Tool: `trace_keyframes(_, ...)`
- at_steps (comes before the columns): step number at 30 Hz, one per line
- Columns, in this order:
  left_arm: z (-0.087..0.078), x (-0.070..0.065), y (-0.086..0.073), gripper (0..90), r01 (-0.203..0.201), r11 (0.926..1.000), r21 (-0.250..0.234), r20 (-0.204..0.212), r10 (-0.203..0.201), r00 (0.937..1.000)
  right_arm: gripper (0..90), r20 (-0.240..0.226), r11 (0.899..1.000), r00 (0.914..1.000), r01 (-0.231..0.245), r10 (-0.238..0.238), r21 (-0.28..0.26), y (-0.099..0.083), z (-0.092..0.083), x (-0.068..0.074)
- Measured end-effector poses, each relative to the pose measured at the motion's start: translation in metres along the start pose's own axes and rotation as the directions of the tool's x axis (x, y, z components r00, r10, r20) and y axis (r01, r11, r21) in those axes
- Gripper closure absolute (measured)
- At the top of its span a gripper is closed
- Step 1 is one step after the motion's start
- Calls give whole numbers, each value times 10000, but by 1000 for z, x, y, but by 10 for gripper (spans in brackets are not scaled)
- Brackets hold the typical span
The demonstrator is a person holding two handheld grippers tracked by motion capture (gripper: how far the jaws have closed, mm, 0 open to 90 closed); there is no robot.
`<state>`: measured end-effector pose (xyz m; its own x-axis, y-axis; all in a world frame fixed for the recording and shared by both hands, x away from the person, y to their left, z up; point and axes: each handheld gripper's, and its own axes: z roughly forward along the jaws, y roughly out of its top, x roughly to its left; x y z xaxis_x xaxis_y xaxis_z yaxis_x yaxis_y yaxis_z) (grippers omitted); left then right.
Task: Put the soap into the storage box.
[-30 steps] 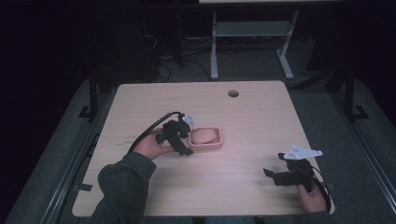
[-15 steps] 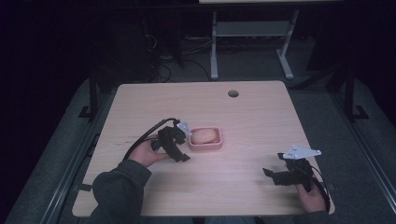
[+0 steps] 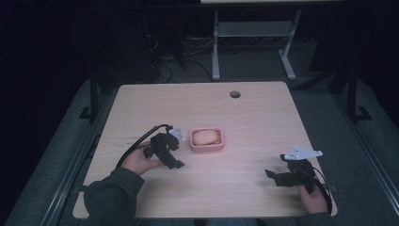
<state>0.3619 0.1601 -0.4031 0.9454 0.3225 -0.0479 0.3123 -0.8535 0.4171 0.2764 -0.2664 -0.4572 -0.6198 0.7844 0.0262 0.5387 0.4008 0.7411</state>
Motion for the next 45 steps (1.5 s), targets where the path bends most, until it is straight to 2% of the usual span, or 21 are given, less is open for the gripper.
trace_keyframes(8,-5,-4,-12,233,289,9992,-279,-42,-290,9996,141,31,10000,10000,3,-4,59,0,1,-1)
trace_keyframes(12,-6,-6,-21,233,469,9988,-170,-8,-469,9989,141,63,10000,10000,24,-25,56,0,1,0)
trace_keyframes(16,-6,-8,-28,233,457,9989,-68,-70,-458,9989,141,99,9999,9999,28,-29,107,-1,0,-1)
trace_keyframes(27,-8,-18,-40,232,547,9984,-155,-64,-548,9985,141,85,9997,9999,60,-62,220,-3,1,-1)
trace_keyframes(41,-8,-29,-79,232,988,9950,-149,-158,-990,9950,141,155,9997,9999,-31,27,236,-5,-1,1)
trace_keyframes(43,-9,-31,-86,233,1081,9938,-263,-181,-1086,9939,141,166,9997,9999,-39,35,229,-5,-1,1)
trace_keyframes(45,-11,-33,-91,233,1259,9909,-479,-9,-1261,9920,141,175,9998,9998,-42,38,219,-5,-2,1)
